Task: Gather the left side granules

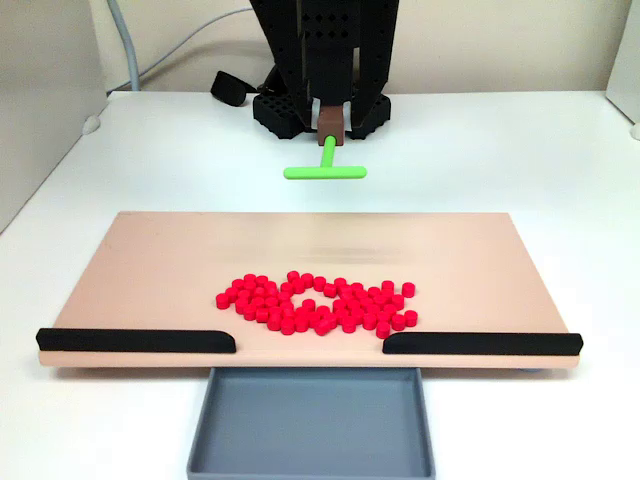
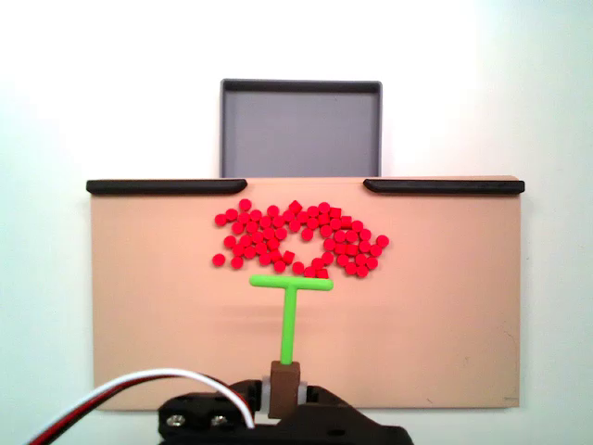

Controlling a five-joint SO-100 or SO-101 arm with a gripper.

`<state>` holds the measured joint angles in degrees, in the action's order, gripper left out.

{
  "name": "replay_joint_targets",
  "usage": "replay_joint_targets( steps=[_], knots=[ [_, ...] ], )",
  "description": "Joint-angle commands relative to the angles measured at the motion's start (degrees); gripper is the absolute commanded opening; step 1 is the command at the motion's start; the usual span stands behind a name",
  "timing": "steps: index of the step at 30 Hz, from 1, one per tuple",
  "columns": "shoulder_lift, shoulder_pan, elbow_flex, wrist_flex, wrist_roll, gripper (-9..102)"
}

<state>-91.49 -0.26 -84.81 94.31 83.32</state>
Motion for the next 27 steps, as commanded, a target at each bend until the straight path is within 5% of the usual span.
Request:
replay_joint_targets(
  steps=[1,27],
  knots=[
    [-0.4,0.0,1.4,-0.2,-0.1,0],
    [-2.0,1.1,1.4,-0.2,-2.3,0]
  ],
)
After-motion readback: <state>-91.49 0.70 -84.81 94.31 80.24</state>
